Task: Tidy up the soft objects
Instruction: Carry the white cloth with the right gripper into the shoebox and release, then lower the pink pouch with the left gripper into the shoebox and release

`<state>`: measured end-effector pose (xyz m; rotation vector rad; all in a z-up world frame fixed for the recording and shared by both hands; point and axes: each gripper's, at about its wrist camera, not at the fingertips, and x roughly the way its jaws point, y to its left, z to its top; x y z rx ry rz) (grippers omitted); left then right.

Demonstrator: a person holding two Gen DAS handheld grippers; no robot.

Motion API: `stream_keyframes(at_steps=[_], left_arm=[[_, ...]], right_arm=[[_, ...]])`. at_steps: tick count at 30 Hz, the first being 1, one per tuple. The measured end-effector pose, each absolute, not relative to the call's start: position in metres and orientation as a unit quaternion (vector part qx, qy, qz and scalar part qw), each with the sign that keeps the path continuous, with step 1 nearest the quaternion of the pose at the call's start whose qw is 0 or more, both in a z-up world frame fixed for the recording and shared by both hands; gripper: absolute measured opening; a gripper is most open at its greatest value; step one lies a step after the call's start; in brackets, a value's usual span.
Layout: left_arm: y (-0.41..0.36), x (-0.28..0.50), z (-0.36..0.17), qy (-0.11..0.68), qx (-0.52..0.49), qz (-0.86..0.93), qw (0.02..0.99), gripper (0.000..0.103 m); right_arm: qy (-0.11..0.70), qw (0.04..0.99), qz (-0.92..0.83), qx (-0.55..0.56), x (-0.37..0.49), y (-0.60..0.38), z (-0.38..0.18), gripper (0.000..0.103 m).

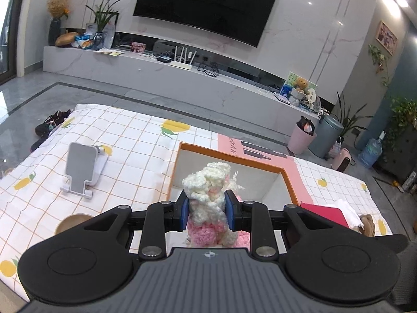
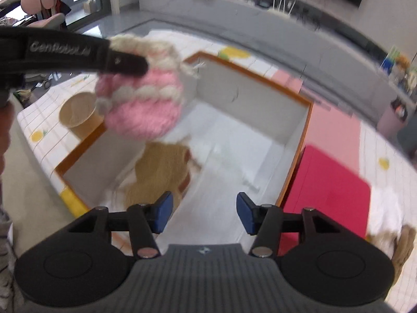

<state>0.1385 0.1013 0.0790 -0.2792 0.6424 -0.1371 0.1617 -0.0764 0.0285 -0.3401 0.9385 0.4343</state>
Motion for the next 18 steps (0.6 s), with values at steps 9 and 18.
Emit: stream_keyframes(at_steps=[9,18], left_arm=[[0.115,0.143,0.075,0.323,-0.15,-0.054,0.933,0.031],[0.122,0.146,0.073,0.326,-0.161,-0.055,0.93,0.031]], right_arm=[[0.512,0.816,0.203,-0.172,0.2,-0.044,-0.036,0.003],[0.569,0.776,0.13,-0.238,0.224,-0.042,-0.078,0.003]])
